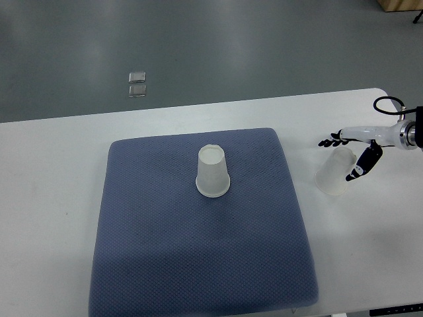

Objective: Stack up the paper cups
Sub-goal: 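Close the right hand fingers around the white paper cup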

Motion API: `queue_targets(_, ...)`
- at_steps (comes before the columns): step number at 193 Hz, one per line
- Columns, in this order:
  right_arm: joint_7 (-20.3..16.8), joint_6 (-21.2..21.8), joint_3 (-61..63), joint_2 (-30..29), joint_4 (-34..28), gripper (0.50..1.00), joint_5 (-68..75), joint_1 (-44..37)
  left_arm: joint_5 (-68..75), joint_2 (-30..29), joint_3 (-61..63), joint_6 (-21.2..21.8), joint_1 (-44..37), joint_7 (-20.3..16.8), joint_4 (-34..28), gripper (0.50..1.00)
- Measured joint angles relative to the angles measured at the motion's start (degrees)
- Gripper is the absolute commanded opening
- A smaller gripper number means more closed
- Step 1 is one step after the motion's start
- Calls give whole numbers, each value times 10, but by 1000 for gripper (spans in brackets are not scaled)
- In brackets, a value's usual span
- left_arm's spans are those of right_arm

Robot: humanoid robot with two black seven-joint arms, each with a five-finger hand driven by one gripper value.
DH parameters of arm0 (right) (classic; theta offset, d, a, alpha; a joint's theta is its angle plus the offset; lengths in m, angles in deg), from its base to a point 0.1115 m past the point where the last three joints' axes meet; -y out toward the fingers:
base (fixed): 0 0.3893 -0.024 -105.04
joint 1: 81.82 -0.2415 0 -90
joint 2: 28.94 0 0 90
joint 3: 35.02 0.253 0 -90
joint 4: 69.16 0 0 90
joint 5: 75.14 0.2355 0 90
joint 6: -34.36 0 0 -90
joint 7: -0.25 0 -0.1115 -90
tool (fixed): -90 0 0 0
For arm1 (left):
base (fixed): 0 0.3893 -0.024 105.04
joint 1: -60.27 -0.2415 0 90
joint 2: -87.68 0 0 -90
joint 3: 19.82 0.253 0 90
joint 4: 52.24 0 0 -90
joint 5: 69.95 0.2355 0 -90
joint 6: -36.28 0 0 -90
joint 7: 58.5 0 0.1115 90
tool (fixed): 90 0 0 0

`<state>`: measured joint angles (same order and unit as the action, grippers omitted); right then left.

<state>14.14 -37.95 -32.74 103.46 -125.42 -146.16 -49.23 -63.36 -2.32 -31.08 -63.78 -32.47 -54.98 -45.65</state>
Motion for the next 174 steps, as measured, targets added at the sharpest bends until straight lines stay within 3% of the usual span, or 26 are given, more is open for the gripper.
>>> queue_targets(22,0,-12,-13,-6,0,838,0,0,0,0,0,0,0,0,0,1000)
queue_targets(144,1,-46,-51,-21,9,829,-14,-3,0,0,0,0,0,0,0,1000)
queue_targets(174,1,-48,-52,-21,9,803,-15,-3,0,0,0,0,0,0,0,1000)
